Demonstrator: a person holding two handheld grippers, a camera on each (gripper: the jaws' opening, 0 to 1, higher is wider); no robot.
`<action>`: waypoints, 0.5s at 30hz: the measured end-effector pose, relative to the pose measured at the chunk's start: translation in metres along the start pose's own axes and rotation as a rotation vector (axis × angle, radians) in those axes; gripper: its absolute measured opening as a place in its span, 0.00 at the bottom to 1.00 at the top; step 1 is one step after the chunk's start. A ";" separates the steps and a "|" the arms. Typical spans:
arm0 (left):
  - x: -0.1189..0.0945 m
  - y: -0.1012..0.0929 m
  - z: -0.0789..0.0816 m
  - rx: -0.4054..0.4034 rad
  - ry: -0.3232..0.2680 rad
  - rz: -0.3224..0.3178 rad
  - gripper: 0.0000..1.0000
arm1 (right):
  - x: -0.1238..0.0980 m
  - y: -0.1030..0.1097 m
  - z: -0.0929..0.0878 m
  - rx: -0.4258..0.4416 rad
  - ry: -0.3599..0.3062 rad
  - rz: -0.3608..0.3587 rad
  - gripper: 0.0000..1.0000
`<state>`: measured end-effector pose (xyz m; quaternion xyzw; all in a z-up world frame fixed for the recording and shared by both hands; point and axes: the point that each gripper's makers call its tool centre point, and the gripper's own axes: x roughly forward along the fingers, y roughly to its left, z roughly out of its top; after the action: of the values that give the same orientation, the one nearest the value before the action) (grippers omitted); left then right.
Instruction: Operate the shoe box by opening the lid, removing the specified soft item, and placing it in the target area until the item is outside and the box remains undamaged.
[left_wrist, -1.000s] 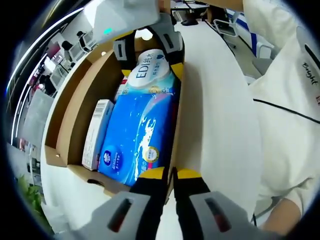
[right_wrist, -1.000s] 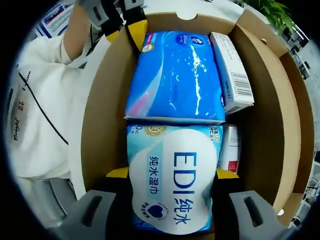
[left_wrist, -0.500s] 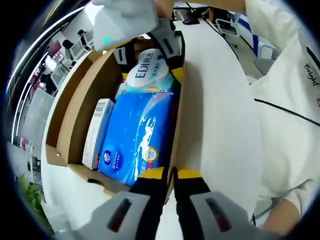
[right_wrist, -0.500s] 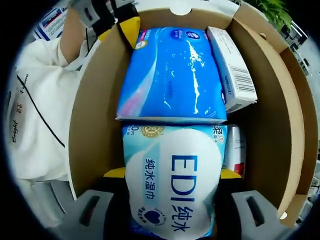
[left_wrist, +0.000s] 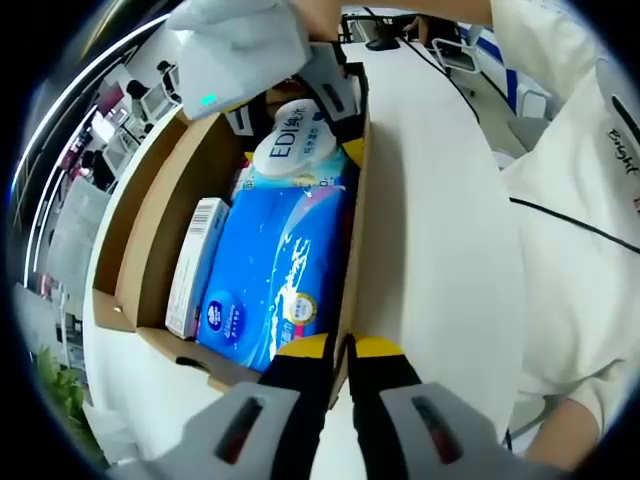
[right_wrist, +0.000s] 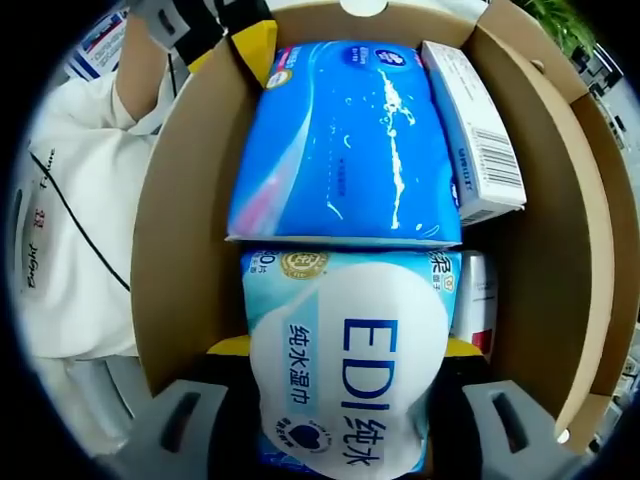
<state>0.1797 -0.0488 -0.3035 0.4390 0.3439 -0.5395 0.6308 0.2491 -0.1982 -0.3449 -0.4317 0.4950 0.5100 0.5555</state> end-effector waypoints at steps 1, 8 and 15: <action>0.000 0.000 0.000 0.001 0.000 -0.001 0.06 | 0.000 0.001 0.001 -0.003 0.002 -0.006 0.66; 0.000 0.000 -0.001 0.009 -0.002 -0.009 0.06 | -0.003 0.023 -0.003 -0.004 0.008 0.027 0.62; 0.000 0.000 0.000 0.007 -0.002 -0.020 0.05 | -0.004 0.049 -0.009 -0.044 0.008 0.016 0.62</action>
<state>0.1796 -0.0490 -0.3040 0.4372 0.3459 -0.5474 0.6242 0.1996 -0.2022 -0.3411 -0.4420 0.4893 0.5234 0.5397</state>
